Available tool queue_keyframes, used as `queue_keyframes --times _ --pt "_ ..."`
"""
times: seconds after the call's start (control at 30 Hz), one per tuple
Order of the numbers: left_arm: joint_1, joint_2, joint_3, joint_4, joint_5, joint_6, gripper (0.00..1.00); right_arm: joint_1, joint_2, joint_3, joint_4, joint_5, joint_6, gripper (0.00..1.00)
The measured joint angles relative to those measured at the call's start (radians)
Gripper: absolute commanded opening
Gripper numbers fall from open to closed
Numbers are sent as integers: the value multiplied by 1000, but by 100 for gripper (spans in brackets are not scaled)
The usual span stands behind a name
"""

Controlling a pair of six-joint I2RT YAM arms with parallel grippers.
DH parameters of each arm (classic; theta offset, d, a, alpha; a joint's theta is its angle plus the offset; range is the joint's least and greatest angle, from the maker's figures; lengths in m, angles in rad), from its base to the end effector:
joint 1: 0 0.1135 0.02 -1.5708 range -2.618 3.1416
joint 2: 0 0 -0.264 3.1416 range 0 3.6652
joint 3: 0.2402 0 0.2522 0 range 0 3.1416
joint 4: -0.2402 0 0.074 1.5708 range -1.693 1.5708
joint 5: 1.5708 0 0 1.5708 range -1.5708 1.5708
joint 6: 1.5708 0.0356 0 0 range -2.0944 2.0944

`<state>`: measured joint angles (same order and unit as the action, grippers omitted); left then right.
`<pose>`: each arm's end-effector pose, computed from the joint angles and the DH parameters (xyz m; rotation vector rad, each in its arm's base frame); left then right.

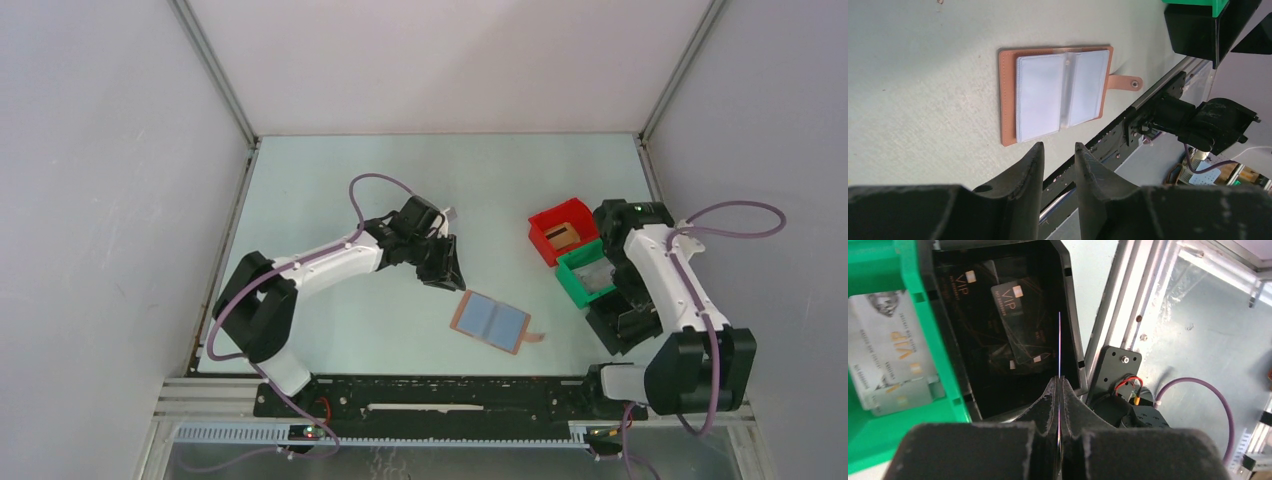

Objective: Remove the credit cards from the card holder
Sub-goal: Place the credit card in the storage box.

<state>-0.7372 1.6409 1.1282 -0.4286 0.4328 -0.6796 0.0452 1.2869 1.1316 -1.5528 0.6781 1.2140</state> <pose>0.2446 -0.2423 0.2230 0.2760 2.7437 -1.0418 0.1842 -0.0140 0.2876 1.4422 2.2995 -0.8834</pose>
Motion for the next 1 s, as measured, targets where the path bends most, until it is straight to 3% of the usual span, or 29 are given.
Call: queue_keyframes --times 0.43,0.53,0.63,0.8,1.0 --pt "0 1 0 0 14 0 34 -9 202 -67 66 61 76 0" --pt "0 1 0 0 15 0 34 -11 245 -72 92 71 70 16" --pt "0 1 0 0 15 0 35 -11 264 -78 117 72 53 22" --pt "0 1 0 -2 14 7 35 -11 241 -80 165 69 -3 25" --pt "3 -12 2 -50 -9 48 38 -11 47 -82 263 23 -150 27"
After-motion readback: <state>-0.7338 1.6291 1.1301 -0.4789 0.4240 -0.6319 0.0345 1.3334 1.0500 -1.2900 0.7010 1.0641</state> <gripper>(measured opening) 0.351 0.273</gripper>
